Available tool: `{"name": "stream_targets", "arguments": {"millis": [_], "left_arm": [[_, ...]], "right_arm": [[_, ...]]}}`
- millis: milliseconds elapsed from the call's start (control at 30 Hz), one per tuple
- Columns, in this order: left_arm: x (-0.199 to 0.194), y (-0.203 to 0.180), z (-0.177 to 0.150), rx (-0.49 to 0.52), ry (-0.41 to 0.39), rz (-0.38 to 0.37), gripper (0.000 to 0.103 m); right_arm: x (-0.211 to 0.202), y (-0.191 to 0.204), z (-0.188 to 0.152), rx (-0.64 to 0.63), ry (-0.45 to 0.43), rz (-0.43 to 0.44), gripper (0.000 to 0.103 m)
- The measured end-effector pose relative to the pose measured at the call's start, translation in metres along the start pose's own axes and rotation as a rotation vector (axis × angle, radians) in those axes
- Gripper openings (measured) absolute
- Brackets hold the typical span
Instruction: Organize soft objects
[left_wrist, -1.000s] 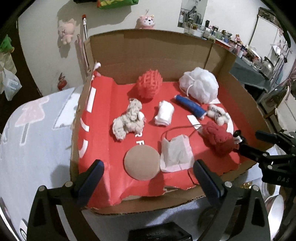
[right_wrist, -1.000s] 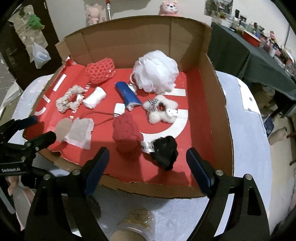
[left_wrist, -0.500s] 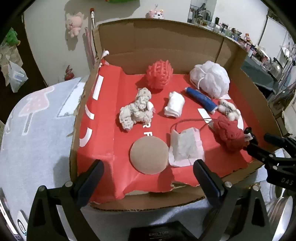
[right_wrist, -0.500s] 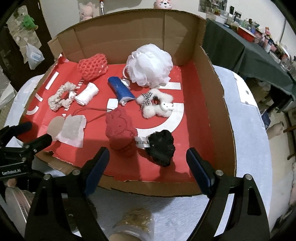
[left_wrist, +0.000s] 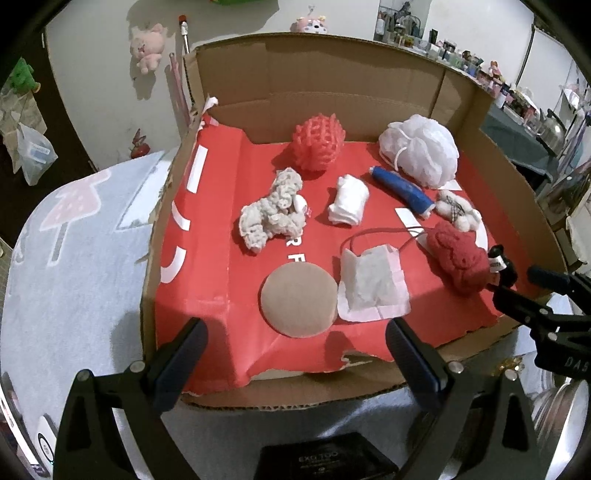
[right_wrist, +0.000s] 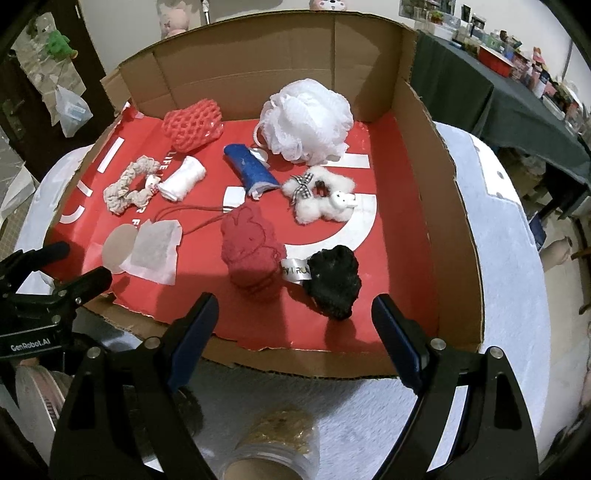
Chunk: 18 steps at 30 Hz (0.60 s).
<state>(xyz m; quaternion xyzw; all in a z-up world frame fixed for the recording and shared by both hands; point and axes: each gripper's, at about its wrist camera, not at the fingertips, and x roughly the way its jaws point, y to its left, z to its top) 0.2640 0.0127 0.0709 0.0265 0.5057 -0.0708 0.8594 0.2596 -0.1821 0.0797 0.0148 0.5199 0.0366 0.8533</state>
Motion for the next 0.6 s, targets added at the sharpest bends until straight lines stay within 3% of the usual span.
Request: {"name": "stream_targets", "arguments": {"millis": [600], "left_arm": [[0.0029, -0.0005, -0.0010, 0.006, -0.001, 0.009, 0.099]], "right_arm": [[0.0006, -0.0019, -0.0017, -0.008, -0.007, -0.017, 0.085]]}}
